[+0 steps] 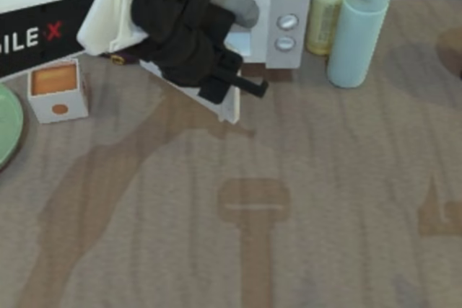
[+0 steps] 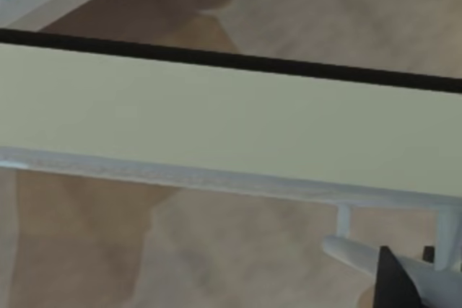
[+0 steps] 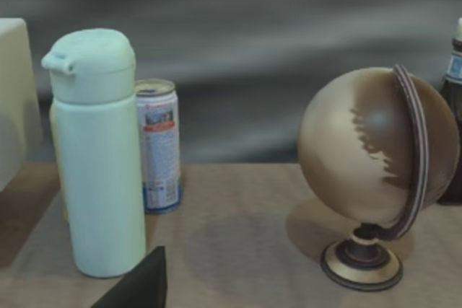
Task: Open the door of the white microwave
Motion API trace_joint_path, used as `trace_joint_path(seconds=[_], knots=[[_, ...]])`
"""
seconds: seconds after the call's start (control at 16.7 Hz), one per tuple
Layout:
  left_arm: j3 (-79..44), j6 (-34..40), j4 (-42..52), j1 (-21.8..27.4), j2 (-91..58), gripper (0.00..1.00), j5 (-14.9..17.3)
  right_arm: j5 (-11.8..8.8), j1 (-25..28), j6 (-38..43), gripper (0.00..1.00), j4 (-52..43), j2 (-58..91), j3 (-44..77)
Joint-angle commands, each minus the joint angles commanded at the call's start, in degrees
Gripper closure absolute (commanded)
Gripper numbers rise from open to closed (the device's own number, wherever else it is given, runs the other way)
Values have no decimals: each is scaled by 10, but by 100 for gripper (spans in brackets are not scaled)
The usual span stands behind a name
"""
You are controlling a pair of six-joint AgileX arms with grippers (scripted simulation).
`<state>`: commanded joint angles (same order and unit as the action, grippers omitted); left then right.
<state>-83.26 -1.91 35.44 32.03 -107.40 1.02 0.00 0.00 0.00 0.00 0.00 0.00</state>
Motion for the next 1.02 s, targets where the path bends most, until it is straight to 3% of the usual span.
trace_joint_path(seconds=[1.02], knots=[[6, -5, -1, 1, 3, 100, 9, 0, 0, 0, 0, 0, 0, 0]])
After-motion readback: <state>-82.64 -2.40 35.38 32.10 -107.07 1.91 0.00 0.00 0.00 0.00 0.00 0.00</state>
